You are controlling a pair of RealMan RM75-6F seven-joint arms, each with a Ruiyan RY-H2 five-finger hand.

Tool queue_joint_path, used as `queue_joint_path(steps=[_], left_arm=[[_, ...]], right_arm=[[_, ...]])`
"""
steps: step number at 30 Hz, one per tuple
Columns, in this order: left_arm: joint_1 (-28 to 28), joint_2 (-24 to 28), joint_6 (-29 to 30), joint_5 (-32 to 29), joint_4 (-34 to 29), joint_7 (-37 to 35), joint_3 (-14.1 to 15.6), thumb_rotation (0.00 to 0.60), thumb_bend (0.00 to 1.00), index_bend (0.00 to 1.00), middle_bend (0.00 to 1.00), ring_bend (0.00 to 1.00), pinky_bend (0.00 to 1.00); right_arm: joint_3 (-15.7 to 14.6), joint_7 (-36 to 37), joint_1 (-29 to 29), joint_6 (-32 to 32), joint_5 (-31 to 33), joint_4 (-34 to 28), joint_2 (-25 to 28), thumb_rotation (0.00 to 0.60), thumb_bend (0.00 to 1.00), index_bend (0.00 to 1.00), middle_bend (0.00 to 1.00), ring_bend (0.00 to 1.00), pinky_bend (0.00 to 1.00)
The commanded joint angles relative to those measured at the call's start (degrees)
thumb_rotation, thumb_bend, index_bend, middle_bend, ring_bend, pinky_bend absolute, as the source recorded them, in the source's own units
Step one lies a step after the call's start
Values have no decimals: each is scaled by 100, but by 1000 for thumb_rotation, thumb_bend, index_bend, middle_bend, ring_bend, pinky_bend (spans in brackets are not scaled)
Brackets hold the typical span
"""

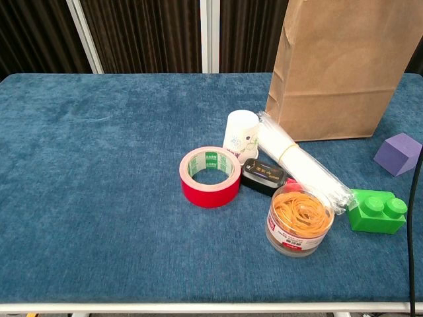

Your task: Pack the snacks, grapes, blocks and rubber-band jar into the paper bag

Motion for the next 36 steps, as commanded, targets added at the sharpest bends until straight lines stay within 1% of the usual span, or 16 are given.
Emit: queue_joint_path(steps=[1,2,4,5,11,17,25,29,30,33,35,36], left_arm=[[13,2,7,-6,15,-20,5,600,107,123,120,20,210],[19,4,8,-16,21,-27,3,600,108,123,120,21,210],[31,10,19,-32,32,-39,-4,600,108,123,120,21,210],[33,12,25,-33,32,-45,-7,600,108,124,120,21,210],[28,24,46,-8,38,-61,-9,600,108,124,120,21,210],[36,15,58,6,46,-64,-1,600,106,124,120,21,210],[4,29,58,17,-3,-35,-28,600,108,123,120,21,210],[-3,35,41,17,-26,-9,-24,600,108,123,120,21,210],[-5,36,39,19,-35,-4,-24,600,109,123,120,21,210],[-8,29,42,20,-46,9,-27,600,108,123,120,21,210],[8,20,53,35,-48,19,-4,600,107,123,120,21,210],[14,12,62,45,-47,25,4,600,107,123,120,21,210]], right_arm=[[-67,138,19,-102,128,13,19,600,191,685,571,871,883],[-81,156,25,-154,190,-10,35,600,120,652,556,869,883],[-101,205,41,-245,316,-76,78,600,31,603,532,867,884],[-117,228,47,-282,351,-99,99,600,3,573,517,866,884],[-216,227,100,-422,621,-256,224,600,0,454,437,859,886],[-294,226,157,-353,724,-326,290,600,0,440,426,859,886],[-352,528,153,-132,541,-545,411,600,0,437,431,859,886],[-149,1249,82,148,274,-811,453,600,0,437,433,859,886],[-55,1544,42,236,209,-959,473,600,0,437,433,859,886],[98,2294,-110,420,-52,-1383,600,600,0,437,432,859,886],[136,2647,-245,437,-112,-1707,751,600,0,436,433,859,886],[125,2873,-352,344,-96,-1968,908,600,0,436,433,859,886]])
